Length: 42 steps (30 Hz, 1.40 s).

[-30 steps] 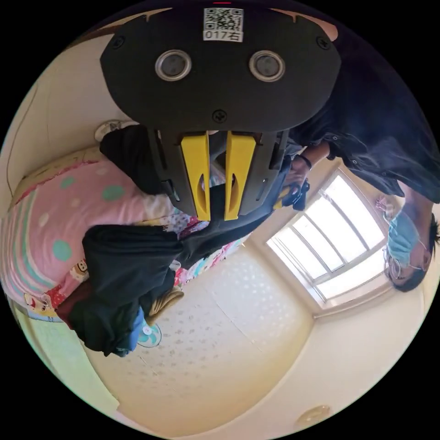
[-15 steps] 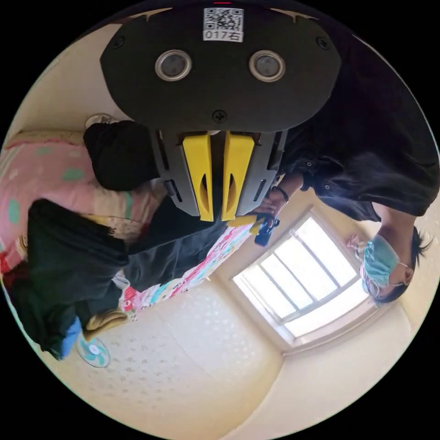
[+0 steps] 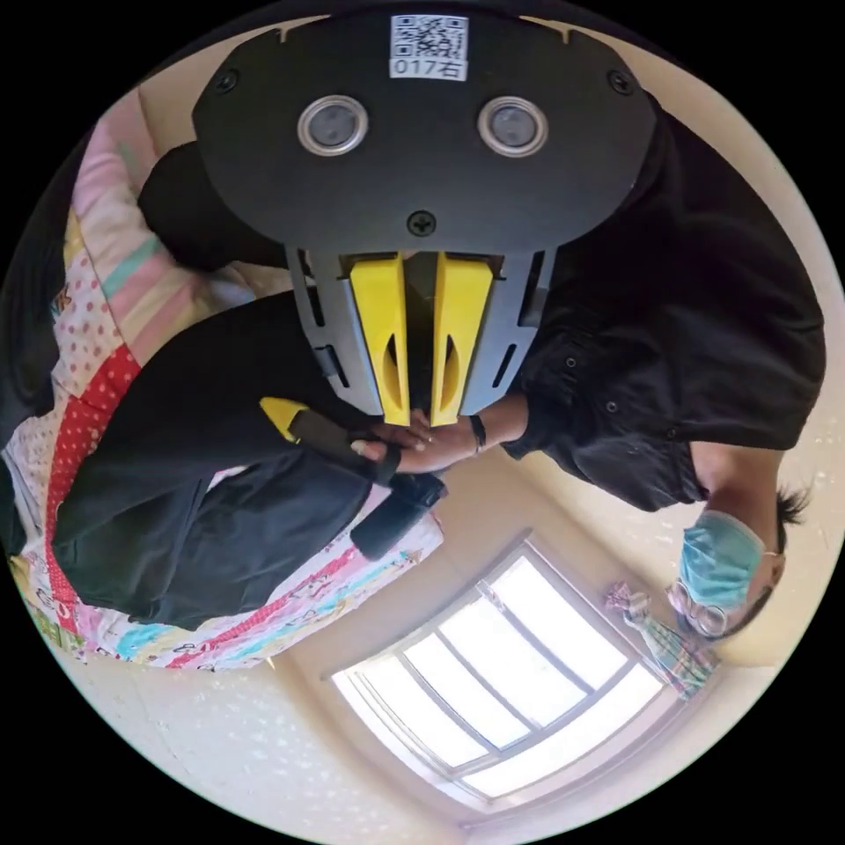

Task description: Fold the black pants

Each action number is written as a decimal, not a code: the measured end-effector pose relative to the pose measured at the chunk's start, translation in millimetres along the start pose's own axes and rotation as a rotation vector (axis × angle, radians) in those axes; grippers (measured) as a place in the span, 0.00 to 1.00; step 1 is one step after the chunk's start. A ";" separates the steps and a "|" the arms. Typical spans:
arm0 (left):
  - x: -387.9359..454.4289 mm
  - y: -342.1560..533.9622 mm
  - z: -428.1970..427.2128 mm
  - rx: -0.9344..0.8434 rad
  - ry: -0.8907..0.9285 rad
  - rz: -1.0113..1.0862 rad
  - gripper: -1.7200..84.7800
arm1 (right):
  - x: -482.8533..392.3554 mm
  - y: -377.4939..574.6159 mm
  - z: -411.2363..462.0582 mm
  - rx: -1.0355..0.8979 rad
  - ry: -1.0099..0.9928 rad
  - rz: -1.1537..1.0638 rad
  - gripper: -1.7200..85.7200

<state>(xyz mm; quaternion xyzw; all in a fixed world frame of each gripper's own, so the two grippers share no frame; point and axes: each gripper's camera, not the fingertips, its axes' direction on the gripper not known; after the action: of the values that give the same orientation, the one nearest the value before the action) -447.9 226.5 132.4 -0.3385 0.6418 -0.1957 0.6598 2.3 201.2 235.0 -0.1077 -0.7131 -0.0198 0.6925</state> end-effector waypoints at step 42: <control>17.9 123.0 -210.5 0.509 -0.477 -0.149 0.14 | 97.4 -10.9 173.8 0.000 0.318 0.098 0.14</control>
<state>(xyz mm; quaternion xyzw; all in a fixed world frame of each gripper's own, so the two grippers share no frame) -673.9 258.4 44.9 -0.2454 0.3738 -0.3125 0.8381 -172.3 233.7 326.0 -0.1378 -0.5883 -0.0028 0.7968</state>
